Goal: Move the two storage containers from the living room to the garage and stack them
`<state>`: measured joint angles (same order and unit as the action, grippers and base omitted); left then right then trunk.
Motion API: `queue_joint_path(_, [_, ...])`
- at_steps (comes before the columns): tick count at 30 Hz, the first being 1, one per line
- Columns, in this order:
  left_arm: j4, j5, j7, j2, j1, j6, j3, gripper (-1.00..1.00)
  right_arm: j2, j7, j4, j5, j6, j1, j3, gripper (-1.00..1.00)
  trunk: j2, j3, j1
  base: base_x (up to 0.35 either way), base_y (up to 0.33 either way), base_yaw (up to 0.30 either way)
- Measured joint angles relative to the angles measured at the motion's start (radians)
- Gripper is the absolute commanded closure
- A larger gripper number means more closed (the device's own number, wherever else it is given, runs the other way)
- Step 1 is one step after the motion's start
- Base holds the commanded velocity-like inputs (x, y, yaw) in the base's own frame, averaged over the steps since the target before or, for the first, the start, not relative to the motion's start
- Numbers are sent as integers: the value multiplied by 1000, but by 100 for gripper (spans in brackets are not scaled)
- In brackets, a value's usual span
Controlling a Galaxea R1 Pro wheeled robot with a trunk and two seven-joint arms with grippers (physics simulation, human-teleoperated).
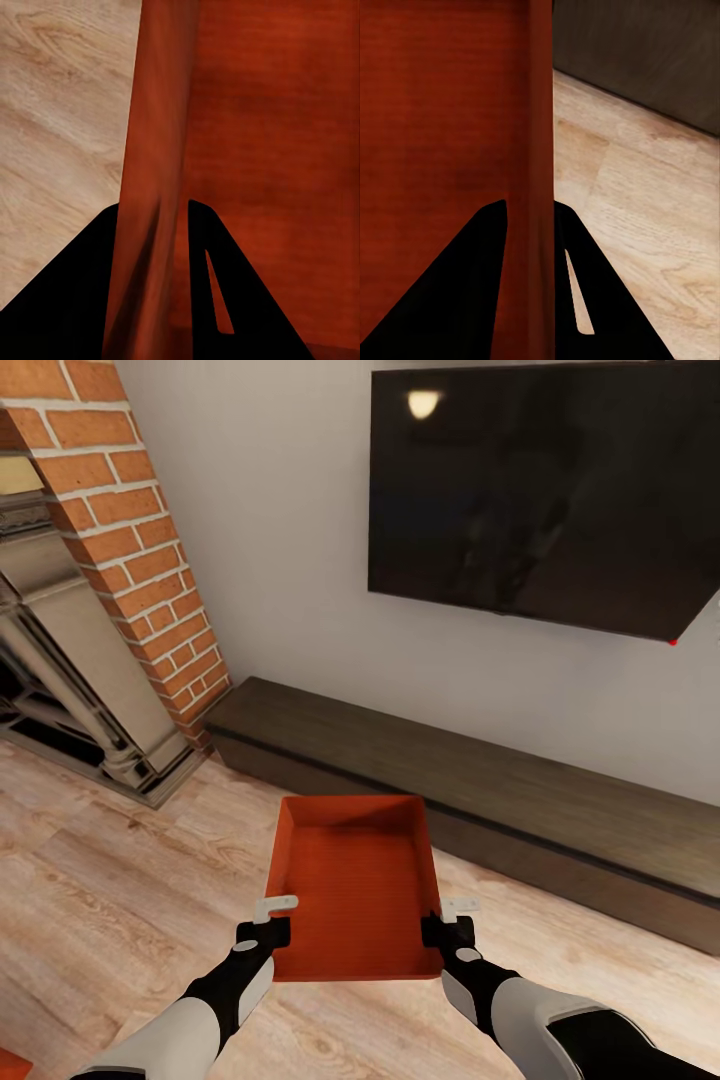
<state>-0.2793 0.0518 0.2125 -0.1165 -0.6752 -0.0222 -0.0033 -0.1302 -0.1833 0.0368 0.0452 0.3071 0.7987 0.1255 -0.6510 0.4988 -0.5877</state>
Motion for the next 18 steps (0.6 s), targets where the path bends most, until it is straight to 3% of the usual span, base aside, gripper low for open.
queue_joint_path(18, [0,0,0,0,0,0,0,100,0,0,-1,0,-1,0,0,100,0,-28,0,0,0,0])
